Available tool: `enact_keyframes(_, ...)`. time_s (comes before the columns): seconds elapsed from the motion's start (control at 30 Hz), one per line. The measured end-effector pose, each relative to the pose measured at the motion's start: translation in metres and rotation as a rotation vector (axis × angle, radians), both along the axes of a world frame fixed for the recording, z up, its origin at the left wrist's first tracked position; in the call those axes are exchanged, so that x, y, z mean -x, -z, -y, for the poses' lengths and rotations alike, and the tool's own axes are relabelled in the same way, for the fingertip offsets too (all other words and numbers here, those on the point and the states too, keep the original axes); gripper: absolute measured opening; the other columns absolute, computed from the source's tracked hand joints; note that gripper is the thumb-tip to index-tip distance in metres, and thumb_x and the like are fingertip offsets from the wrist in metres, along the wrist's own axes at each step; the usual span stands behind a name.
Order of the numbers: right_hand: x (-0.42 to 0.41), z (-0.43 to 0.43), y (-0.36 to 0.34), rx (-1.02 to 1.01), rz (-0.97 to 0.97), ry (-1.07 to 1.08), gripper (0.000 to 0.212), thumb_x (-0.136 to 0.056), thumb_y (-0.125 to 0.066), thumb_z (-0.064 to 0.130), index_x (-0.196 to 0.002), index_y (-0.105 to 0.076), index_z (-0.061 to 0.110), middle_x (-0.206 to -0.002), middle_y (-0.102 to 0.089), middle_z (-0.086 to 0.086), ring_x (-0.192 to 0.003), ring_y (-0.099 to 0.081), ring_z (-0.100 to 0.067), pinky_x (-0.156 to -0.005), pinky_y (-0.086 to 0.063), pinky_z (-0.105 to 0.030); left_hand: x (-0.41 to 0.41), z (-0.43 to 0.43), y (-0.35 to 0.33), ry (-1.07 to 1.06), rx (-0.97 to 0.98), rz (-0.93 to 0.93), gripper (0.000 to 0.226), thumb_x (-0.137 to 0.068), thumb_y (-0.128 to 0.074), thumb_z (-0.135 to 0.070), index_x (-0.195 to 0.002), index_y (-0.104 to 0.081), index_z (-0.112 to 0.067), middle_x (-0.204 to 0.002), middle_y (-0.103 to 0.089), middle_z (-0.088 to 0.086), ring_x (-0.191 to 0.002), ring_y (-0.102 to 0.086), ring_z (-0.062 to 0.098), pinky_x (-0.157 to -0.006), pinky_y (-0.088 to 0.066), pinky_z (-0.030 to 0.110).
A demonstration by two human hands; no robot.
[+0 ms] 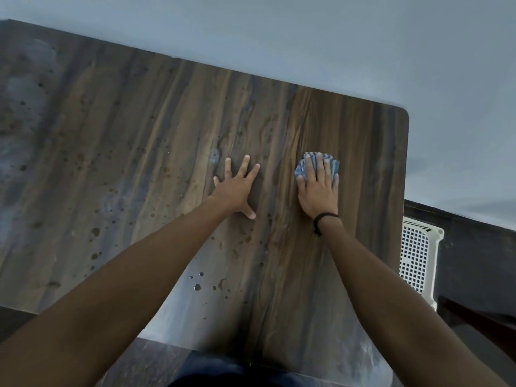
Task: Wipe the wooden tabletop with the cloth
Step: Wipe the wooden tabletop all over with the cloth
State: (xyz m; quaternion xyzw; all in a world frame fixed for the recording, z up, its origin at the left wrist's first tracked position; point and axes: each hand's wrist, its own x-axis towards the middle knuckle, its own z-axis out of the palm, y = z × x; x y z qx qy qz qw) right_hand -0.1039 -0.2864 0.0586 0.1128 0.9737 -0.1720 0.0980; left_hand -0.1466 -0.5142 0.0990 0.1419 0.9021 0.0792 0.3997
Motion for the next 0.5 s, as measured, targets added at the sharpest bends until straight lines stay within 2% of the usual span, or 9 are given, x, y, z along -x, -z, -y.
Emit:
enact_keyframes(0.03,-0.011,0.015,-0.001,-0.014,-0.008,-0.036,0.059,-0.108,-0.029,0.041,-0.163,-0.01,0.031,-0.171,-0.002,0.002,-0.157,0.002,-0.019,-0.126,-0.002,-0.053,-0.011,0.005,0.002,0.011,0.003,0.002,0.144,-0.063,-0.091,-0.045,-0.157,0.017,-0.032,-0.158,0.039,-0.006,-0.144,0.029,0.045,-0.111,-0.011,0.076)
enact_keyframes(0.13,-0.068,0.033,0.004,-0.067,-0.078,-0.417,0.058,-0.108,-0.029,0.042,-0.163,-0.013,0.032,-0.17,-0.01,0.005,-0.157,-0.002,-0.016,-0.126,-0.012,-0.053,-0.038,0.019,0.009,0.049,0.047,0.0,0.148,-0.061,-0.09,-0.05,-0.155,0.023,-0.032,-0.156,0.042,-0.004,-0.144,0.031,0.045,-0.114,-0.007,0.074)
enact_keyframes(0.2,-0.07,0.018,0.007,-0.09,-0.095,-0.488,0.057,-0.108,-0.029,0.043,-0.162,-0.016,0.033,-0.17,-0.014,0.006,-0.157,-0.007,-0.015,-0.124,-0.017,-0.053,-0.039,0.02,0.007,0.055,0.05,0.007,0.15,-0.06,-0.091,-0.05,-0.155,0.024,-0.032,-0.155,0.044,-0.003,-0.143,0.032,0.045,-0.113,-0.006,0.074)
enact_keyframes(0.23,-0.061,0.015,0.007,-0.091,-0.092,-0.402,0.056,-0.108,-0.029,0.042,-0.162,-0.016,0.033,-0.17,-0.014,0.006,-0.157,-0.006,-0.016,-0.124,-0.016,-0.054,-0.037,0.018,0.005,0.055,0.052,0.019,0.151,-0.06,-0.091,-0.049,-0.154,0.025,-0.031,-0.154,0.045,-0.002,-0.142,0.033,0.046,-0.112,-0.006,0.076)
enact_keyframes(0.33,-0.037,0.027,0.004,-0.021,-0.018,0.055,0.058,-0.108,-0.027,0.041,-0.163,-0.011,0.031,-0.171,-0.006,0.001,-0.157,0.0,-0.02,-0.126,-0.005,-0.055,-0.034,0.013,0.002,0.06,0.068,0.037,0.153,-0.06,-0.092,-0.048,-0.154,0.027,-0.03,-0.152,0.047,0.0,-0.141,0.033,0.049,-0.11,-0.007,0.076)
enact_keyframes(0.37,-0.041,0.039,0.002,-0.023,-0.014,0.083,0.059,-0.108,-0.027,0.041,-0.163,-0.01,0.029,-0.171,-0.003,0.0,-0.157,0.001,-0.022,-0.126,-0.003,-0.055,-0.035,0.014,0.002,0.055,0.066,0.032,0.153,-0.06,-0.092,-0.048,-0.154,0.026,-0.029,-0.153,0.047,0.0,-0.141,0.033,0.049,-0.111,-0.007,0.076)
enact_keyframes(0.4,-0.053,0.05,0.002,-0.029,-0.028,0.011,0.059,-0.108,-0.028,0.041,-0.163,-0.009,0.028,-0.171,-0.003,-0.001,-0.157,0.002,-0.022,-0.125,-0.002,-0.054,-0.038,0.016,0.002,0.052,0.061,0.027,0.152,-0.06,-0.092,-0.048,-0.154,0.026,-0.029,-0.153,0.046,0.0,-0.141,0.033,0.048,-0.112,-0.008,0.076)
enact_keyframes(0.5,-0.101,0.048,0.005,-0.07,-0.053,-0.411,0.057,-0.108,-0.027,0.043,-0.162,-0.012,0.033,-0.17,-0.009,0.005,-0.157,-0.002,-0.016,-0.125,-0.012,-0.054,-0.052,0.025,0.002,0.057,0.046,0.031,0.149,-0.062,-0.091,-0.049,-0.155,0.024,-0.03,-0.155,0.044,-0.001,-0.143,0.031,0.046,-0.114,-0.007,0.073)
